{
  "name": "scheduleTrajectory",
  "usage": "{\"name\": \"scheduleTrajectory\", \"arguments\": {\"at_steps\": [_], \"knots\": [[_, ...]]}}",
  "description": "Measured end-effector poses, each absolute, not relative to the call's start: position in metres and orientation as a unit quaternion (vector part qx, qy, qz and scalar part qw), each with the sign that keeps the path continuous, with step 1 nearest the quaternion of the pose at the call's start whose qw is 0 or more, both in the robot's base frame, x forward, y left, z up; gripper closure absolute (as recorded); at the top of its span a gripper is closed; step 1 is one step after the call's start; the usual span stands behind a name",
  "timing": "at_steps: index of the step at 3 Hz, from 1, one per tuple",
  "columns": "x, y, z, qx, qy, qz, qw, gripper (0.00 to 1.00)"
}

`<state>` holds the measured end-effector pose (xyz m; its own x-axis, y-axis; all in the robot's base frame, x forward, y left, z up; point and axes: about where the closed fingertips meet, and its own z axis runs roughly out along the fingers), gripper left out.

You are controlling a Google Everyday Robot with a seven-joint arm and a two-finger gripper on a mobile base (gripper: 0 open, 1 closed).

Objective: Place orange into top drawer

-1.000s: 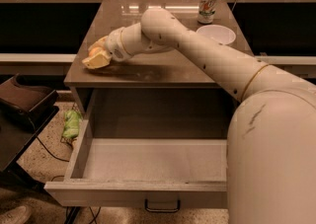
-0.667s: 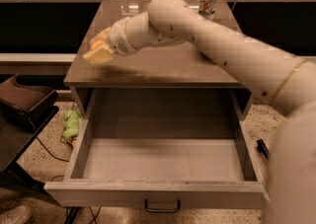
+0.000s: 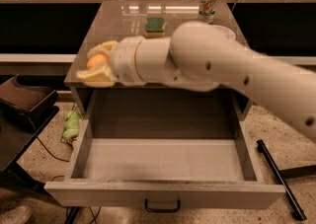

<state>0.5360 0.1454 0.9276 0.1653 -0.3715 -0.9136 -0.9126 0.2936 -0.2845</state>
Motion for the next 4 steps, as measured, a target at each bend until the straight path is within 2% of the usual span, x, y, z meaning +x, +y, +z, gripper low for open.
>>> {"name": "scheduleTrajectory", "arguments": {"at_steps": [1, 2, 3, 4], "knots": [[0.483, 0.140, 0.853, -0.498, 0.616, 0.288, 0.538, 1.00], [0.443, 0.109, 0.814, -0.461, 0.633, 0.308, 0.541, 1.00], [0.465, 0.047, 0.821, -0.437, 0.678, 0.264, 0.529, 1.00], [0.529, 0.013, 0.824, -0.446, 0.696, 0.244, 0.507, 1.00]]}}
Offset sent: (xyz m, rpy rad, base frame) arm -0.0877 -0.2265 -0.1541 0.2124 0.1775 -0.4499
